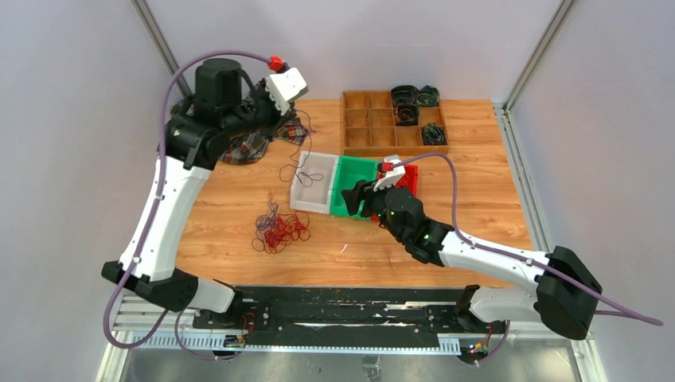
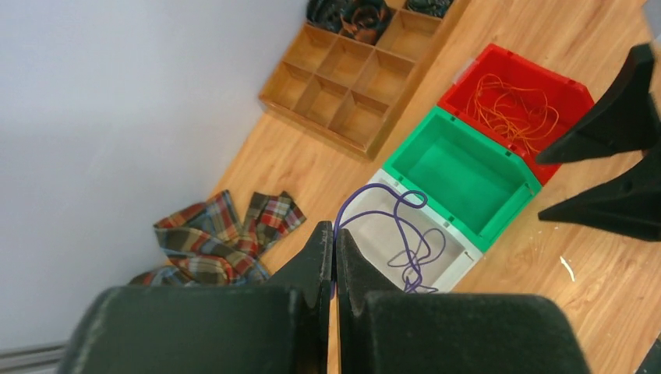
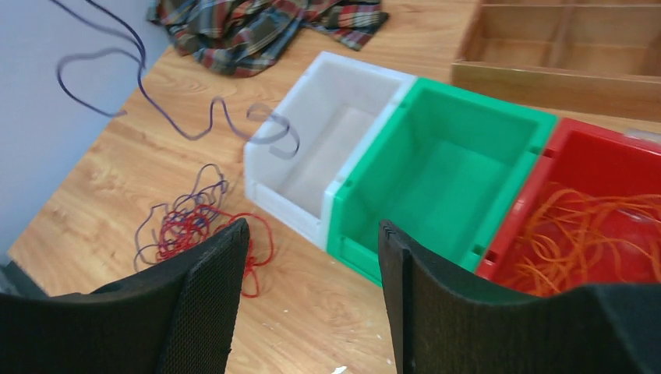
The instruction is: Untangle the cables
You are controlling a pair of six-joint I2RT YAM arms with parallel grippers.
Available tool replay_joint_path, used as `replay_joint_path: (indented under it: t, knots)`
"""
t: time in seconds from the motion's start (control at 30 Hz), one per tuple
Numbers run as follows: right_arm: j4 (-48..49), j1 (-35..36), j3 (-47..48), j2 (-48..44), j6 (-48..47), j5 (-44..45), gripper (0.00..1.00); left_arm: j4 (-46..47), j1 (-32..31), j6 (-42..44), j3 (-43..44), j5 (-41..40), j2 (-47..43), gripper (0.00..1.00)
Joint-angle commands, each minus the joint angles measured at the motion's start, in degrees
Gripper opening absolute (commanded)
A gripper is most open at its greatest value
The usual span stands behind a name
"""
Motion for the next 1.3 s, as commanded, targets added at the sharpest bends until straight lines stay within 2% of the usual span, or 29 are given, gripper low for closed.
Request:
replay_joint_path:
  t: [0.0,0.4,0.73,0.87,1.13,1.27]
  knots:
    - [-5.4,-2.8,-2.0,-3.7,1.6,5.0,0.62,4.7,-1.2,0.2,-1.1,-2.1,2.8,0.0]
    - [-8.4,-5.9,-3.9,-7.7,3.6,5.3,0.61,4.6,-7.7,-1.7,2.1,-0.6,7.6,0.0]
    - [-9.9,-7.5,-4.9,-8.3,5.0,6.0,0.59,6.8,-11.2,-2.5,10.6,-4.4,10.0,0.0]
    - [-10.6,-8.1,-4.9,-8.0,5.8,6.2,0.58,13.2,-11.4,-3.7,7.4,-5.1,7.5,0.0]
    - [-11.8,-8.5,-5.2,-8.9,6.4,6.2,0.58,13.6,-12.3,-3.3,-1.4,-4.1,7.1,0.0]
    - [-12.2,-9.0,-6.0,-10.2,6.8,9.1,0.57,14.8,-12.4,-5.4,-4.4,-2.2,9.1,0.0]
